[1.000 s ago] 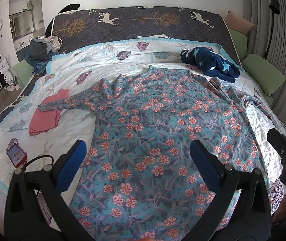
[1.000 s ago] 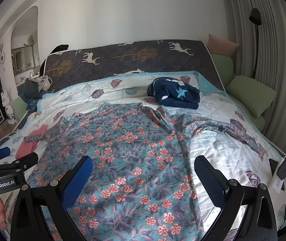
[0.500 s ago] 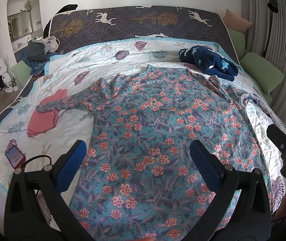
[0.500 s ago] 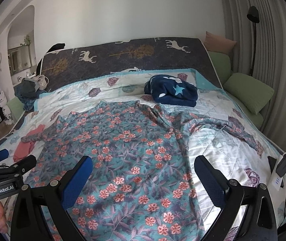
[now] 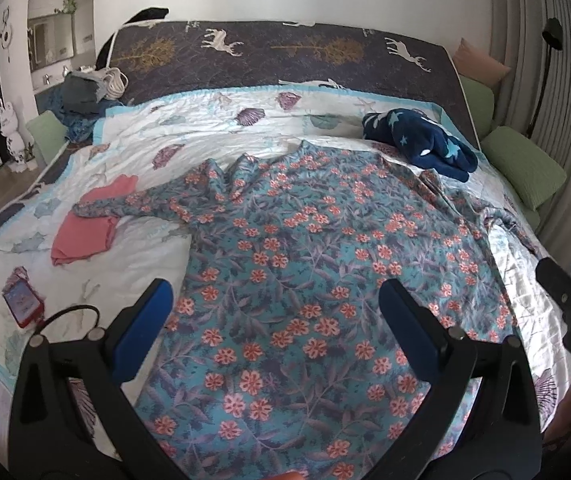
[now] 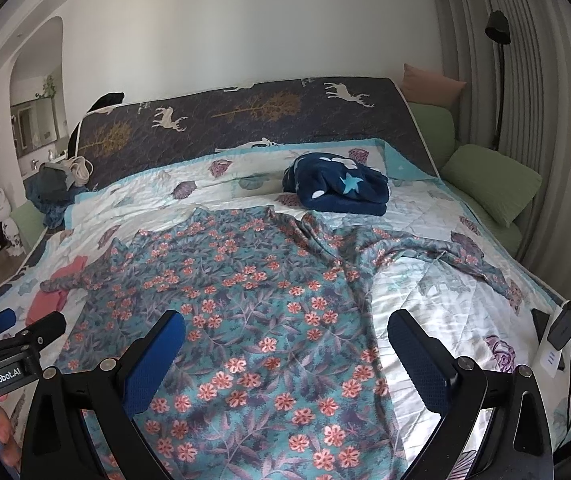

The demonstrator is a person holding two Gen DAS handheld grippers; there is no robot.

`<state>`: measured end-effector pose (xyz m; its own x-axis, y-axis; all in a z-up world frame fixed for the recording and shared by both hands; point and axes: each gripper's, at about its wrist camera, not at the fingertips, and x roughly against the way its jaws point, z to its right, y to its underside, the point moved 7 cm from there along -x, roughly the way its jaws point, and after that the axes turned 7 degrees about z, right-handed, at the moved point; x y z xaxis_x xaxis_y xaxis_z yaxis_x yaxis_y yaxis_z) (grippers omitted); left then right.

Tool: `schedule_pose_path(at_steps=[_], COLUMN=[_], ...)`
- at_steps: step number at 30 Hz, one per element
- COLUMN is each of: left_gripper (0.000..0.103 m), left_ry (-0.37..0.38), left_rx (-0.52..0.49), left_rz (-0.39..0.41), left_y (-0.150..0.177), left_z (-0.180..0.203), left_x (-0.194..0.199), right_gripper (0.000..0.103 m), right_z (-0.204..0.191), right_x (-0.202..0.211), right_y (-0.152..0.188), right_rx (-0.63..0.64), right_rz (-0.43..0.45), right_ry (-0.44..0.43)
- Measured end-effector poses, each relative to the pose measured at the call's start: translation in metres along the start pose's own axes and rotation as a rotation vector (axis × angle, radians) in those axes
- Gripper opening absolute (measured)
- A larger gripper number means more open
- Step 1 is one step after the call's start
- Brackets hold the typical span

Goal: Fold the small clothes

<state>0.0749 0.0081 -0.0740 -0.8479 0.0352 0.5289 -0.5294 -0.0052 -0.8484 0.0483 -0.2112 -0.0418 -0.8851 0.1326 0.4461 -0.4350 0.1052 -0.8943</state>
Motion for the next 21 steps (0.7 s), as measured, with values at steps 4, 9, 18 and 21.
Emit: schedule_pose_path(at_steps=[4, 9, 18, 21], left_gripper=[0.102, 0.102, 0.098, 0.097], left_ry=[-0.002, 0.009, 0.049, 0.053], left_rx=[-0.029, -0.071, -0.084, -0.085], left_rz=[-0.001, 0.013, -0.017, -0.009], left_y=[-0.0005, -0.0011, 0.0026, 0.0021], left_z=[0.0002, 0.0029, 0.0046, 0.0049], left_x=[0.0006, 0.0031, -0.0006, 0.0013], right_gripper=[0.103, 0.103, 0.103, 0.103], right_z=[0.0007, 0.0004, -0.0008, -0.0016], right_x=[0.0009, 0.0015, 0.0027, 0.0028], right_y=[-0.0012, -0.002, -0.0039, -0.004], right_rx=[-0.003, -0.003, -0.004, -0.004], right_rz=[0.003, 0.006, 0.011, 0.01], right_ry=[0.002, 0.003, 0.004, 0.004])
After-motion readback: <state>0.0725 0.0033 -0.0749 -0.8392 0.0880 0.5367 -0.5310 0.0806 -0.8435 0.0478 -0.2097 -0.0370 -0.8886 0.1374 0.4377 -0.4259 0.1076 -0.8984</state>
